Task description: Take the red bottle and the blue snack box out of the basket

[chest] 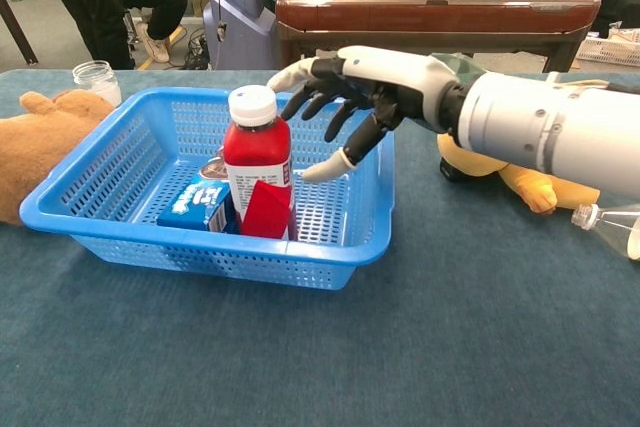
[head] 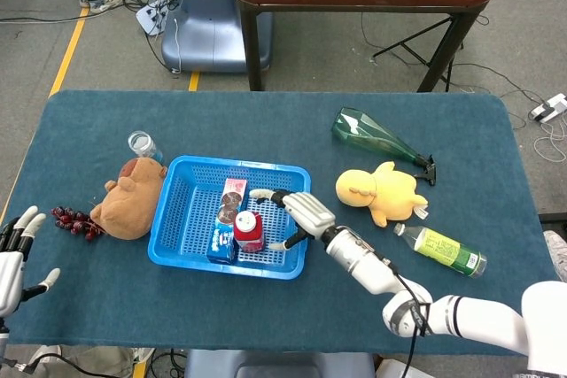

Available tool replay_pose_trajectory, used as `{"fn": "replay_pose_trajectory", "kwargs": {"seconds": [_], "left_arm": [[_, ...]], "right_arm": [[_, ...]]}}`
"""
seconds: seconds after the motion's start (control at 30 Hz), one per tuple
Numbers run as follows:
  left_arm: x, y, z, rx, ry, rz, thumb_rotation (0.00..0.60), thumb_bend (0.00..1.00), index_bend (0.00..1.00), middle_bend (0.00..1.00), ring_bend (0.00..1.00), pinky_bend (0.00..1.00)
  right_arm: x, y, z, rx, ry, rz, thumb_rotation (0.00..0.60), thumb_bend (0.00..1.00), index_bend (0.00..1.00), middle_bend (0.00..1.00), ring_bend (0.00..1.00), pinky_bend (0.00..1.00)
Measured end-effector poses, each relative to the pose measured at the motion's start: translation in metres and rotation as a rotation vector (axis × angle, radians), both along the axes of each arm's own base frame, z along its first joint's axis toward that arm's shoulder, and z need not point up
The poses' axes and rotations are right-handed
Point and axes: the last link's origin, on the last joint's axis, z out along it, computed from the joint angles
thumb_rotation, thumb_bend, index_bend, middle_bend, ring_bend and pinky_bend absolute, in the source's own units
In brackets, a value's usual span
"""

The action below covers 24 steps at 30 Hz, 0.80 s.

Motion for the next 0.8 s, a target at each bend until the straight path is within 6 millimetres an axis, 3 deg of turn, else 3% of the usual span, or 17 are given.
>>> {"fn": "replay_pose_trajectory", "kwargs": {"seconds": [0.23,0.4,0.5,0.67,0.8], "left_arm": [[-0.004,-0.001,0.001,0.003,-0.005,0.009,0.6,0.24,0.12,0.07,0.08,0.19],[-0.007,-0.003,0.003,0.007,-0.007,0.015,0.6,0.24,0.12,0.07,0.08,0.19],[-0.009,-0.004,0.004,0.009,-0.008,0.02,0.6,0.24,0.12,0.07,0.08,0.19],[-0.011,-0.005,0.005,0.01,-0.006,0.028,0.6,0.24,0.12,0.07,0.08,0.19],[-0.01,-0.004,0.005,0.011,-0.004,0.024,0.6,0.24,0.12,0.07,0.08,0.19]], "right_arm": [[0.02,0.0,-0.023,0.028,0.001,0.019,0.6,0.01,0.17,0.26,0.19,0.3],[0.028,-0.001,-0.033,-0.014,-0.039,0.013,0.6,0.35,0.41,0.42,0.35,0.47],[0.032,-0.004,-0.037,-0.07,-0.074,0.002,0.6,0.48,0.53,0.5,0.45,0.59],[0.035,-0.01,-0.03,-0.137,-0.156,-0.013,0.6,0.52,0.57,0.54,0.5,0.65],[0.036,-0.016,-0.007,-0.176,-0.22,-0.002,0.6,0.52,0.57,0.54,0.51,0.66]]}}
